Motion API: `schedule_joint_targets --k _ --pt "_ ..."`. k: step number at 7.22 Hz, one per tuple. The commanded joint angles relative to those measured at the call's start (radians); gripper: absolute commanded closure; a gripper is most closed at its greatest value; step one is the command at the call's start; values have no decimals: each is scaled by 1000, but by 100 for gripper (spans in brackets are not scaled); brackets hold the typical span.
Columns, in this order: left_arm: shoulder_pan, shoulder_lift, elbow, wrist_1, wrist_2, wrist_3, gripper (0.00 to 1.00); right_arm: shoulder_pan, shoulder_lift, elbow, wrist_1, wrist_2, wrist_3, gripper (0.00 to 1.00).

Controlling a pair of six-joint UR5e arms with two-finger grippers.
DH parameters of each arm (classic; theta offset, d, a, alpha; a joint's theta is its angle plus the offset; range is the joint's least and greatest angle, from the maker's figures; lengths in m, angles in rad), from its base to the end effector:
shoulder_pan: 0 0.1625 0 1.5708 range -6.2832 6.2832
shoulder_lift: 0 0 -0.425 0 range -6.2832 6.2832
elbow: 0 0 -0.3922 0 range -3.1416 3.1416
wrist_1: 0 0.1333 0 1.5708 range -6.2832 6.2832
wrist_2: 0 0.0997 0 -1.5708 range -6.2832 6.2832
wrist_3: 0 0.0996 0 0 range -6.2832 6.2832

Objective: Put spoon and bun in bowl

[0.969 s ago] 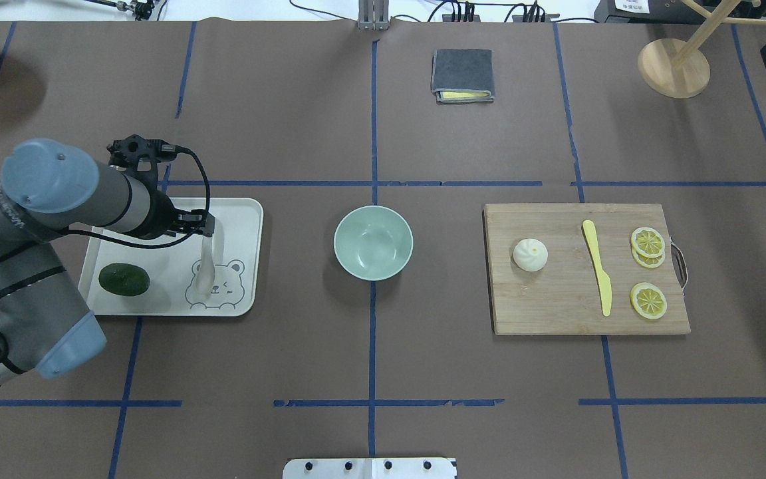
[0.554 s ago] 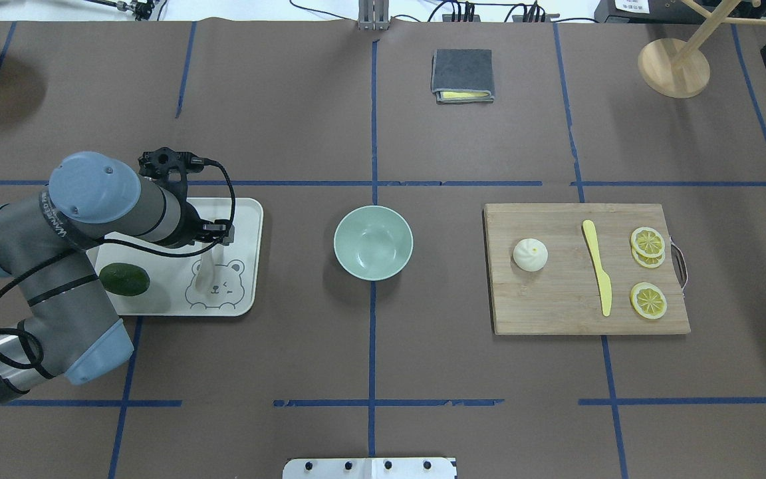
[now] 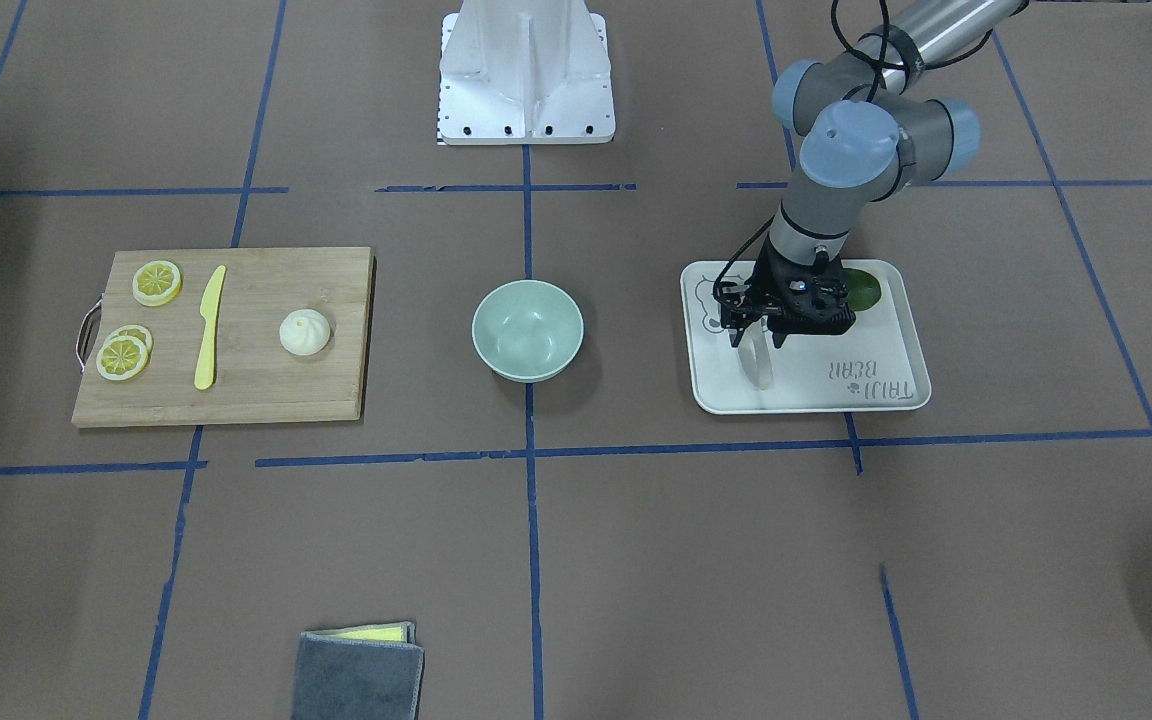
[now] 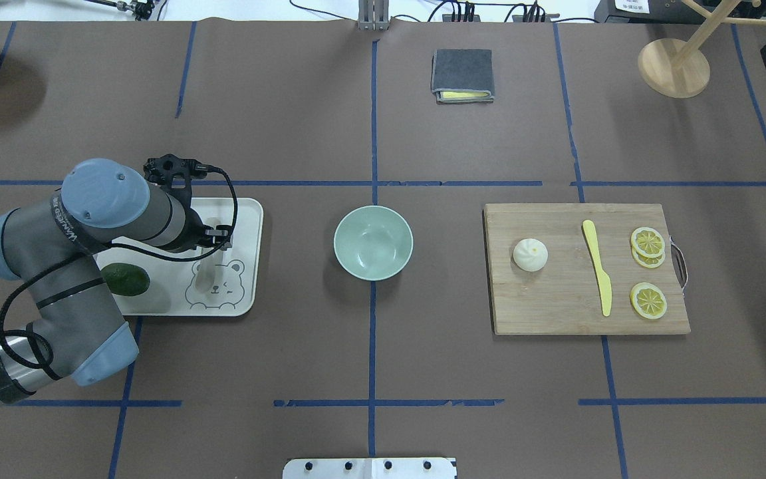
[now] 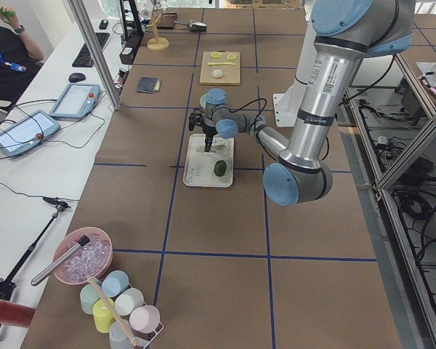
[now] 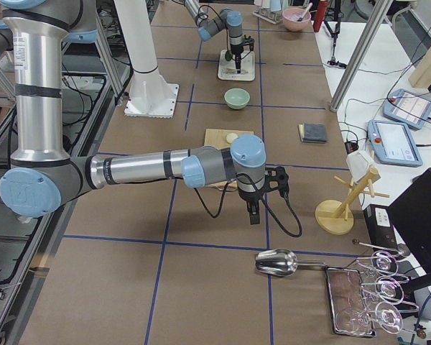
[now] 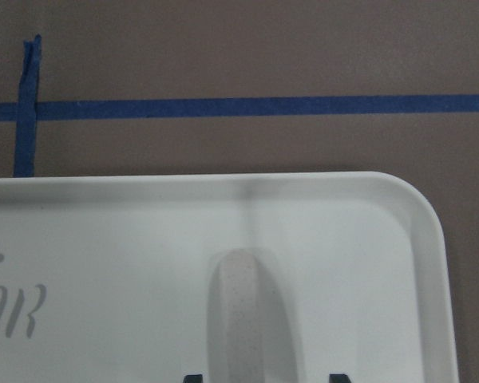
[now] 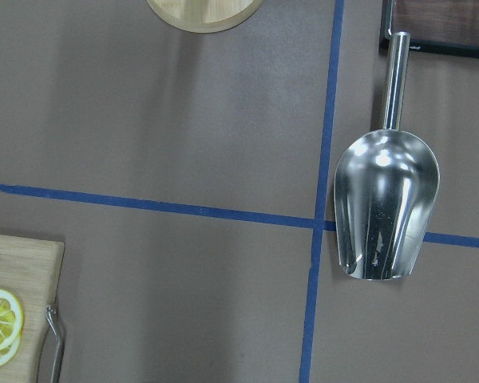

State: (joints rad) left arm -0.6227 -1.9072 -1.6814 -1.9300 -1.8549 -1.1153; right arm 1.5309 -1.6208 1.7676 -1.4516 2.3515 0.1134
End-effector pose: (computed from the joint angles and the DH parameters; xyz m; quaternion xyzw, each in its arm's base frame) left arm 0.4519 -0.4542 0.3884 0.0876 0.4001 -0.0207 0.9120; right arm 0.0439 -0.4837 0.5717 0.0934 -0.3854 -0.0167 0.9178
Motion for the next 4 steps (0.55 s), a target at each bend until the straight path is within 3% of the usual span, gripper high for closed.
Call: schedule_joint_targets --k 1,2,4 --pt "0 0 -6 0 8 -4 77 0 -2 -5 8 -1 0 0" --pt "1 4 -6 0 14 -3 100 0 -2 -5 8 -1 0 0" --pt "0 5 -21 2 16 -3 100 0 -2 -5 8 0 2 0"
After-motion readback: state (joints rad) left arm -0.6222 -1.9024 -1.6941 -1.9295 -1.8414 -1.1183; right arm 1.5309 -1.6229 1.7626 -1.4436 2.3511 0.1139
